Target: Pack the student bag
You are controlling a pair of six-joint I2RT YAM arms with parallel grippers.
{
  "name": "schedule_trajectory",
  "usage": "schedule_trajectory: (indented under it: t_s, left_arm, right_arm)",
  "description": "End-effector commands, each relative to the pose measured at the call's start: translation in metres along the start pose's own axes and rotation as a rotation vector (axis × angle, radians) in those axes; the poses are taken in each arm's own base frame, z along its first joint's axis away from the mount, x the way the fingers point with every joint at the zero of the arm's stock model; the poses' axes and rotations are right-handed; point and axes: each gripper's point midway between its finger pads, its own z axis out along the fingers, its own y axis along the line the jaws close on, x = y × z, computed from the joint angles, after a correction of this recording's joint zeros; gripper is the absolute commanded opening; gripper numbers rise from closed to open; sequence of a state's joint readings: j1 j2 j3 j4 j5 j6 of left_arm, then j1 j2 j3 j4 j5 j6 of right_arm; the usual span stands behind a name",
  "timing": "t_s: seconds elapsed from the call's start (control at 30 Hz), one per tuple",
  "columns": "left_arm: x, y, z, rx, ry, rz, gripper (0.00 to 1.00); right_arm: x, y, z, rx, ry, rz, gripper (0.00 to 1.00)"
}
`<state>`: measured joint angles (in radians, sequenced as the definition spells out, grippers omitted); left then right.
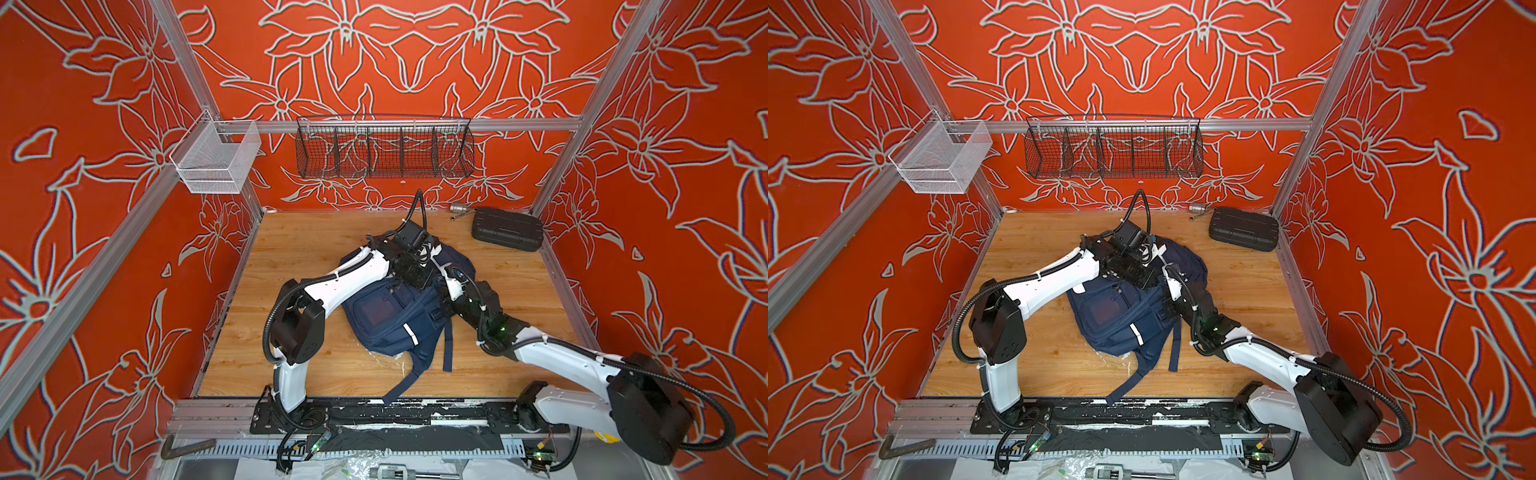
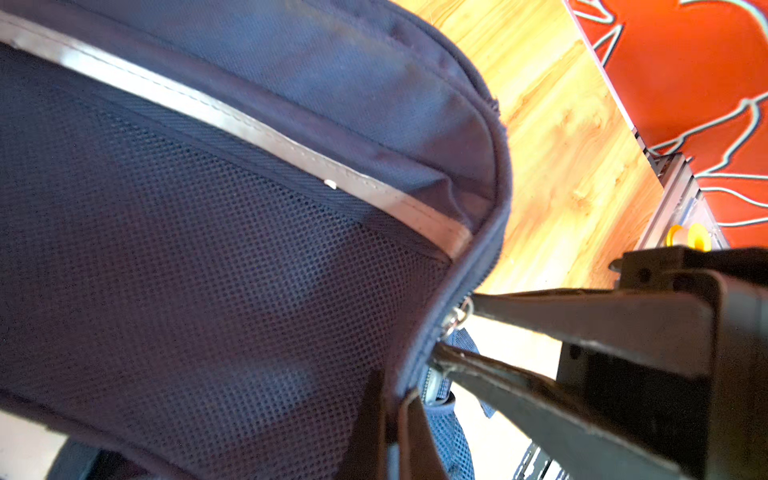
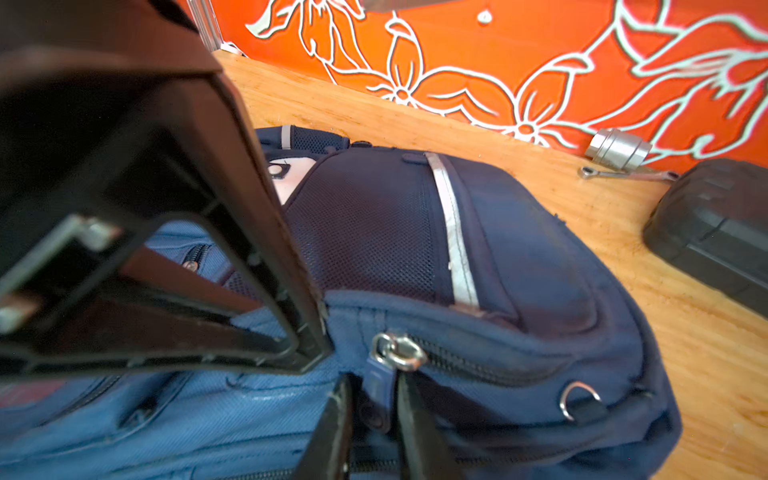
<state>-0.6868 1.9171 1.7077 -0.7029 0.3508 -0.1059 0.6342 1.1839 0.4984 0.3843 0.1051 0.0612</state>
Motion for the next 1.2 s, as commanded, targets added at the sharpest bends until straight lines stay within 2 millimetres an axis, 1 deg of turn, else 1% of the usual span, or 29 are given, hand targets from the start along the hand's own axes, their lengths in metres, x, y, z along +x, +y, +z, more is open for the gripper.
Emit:
schedule_trajectory:
  t_s: [0.0,0.13,0.2,0.4,0.47,0.5,0.53,0.57,0.6,0.63,0.77,0.87,1.0,1.17]
  left_arm:
    - [-0.012,-0.040,-0.025,0.106,-0.041,0.022,0.00]
    - [-0.009,-0.037,-0.028,0.085,-0.043,0.033,0.00]
    - [-0.009,-0.035,-0.030,0.073,-0.046,0.042,0.00]
    - [-0.005,-0.033,-0.034,0.052,-0.041,0.062,0.00]
    - [-0.004,-0.033,-0.034,0.052,-0.039,0.064,0.00]
    - [-0.004,-0.034,-0.034,0.055,-0.037,0.064,0.00]
    - [-0.004,-0.034,-0.034,0.055,-0.038,0.063,0.00]
    - [-0.004,-0.034,-0.034,0.056,-0.037,0.062,0.00]
    - [-0.004,-0.034,-0.034,0.056,-0.039,0.061,0.00]
    - [-0.005,-0.035,-0.035,0.059,-0.040,0.060,0.00]
    - [-0.009,-0.036,-0.036,0.064,-0.052,0.041,0.00]
    - [-0.014,-0.040,-0.036,0.088,-0.057,0.010,0.00]
    - [-0.024,-0.049,-0.034,0.140,-0.069,-0.042,0.00]
    - [-0.037,-0.055,-0.029,0.174,-0.072,-0.121,0.00]
  right_arm:
    - [-0.017,-0.009,0.001,0.046,-0.054,0.021,0.16]
    - [-0.015,-0.016,-0.009,0.044,-0.068,0.047,0.10]
    - [-0.013,-0.016,-0.014,0.024,-0.065,0.053,0.08]
    - [-0.006,-0.019,-0.026,-0.009,-0.048,0.055,0.06]
    - [-0.005,-0.016,-0.028,-0.039,-0.046,0.050,0.07]
    - [-0.006,-0.014,-0.028,-0.054,-0.049,0.049,0.09]
    - [-0.005,-0.013,-0.028,-0.067,-0.040,0.050,0.15]
    - [-0.004,-0.012,-0.029,-0.071,-0.030,0.052,0.25]
    - [-0.003,-0.013,-0.029,-0.063,-0.022,0.054,0.38]
    - [-0.004,-0.017,-0.031,-0.041,-0.024,0.061,0.43]
    - [-0.006,-0.037,-0.041,0.072,-0.036,0.049,0.46]
    - [-0.011,-0.038,-0.048,0.082,-0.040,0.002,0.50]
    - [-0.024,-0.034,-0.054,0.078,-0.071,-0.070,0.51]
    - [-0.026,-0.032,-0.056,0.090,-0.072,-0.147,0.52]
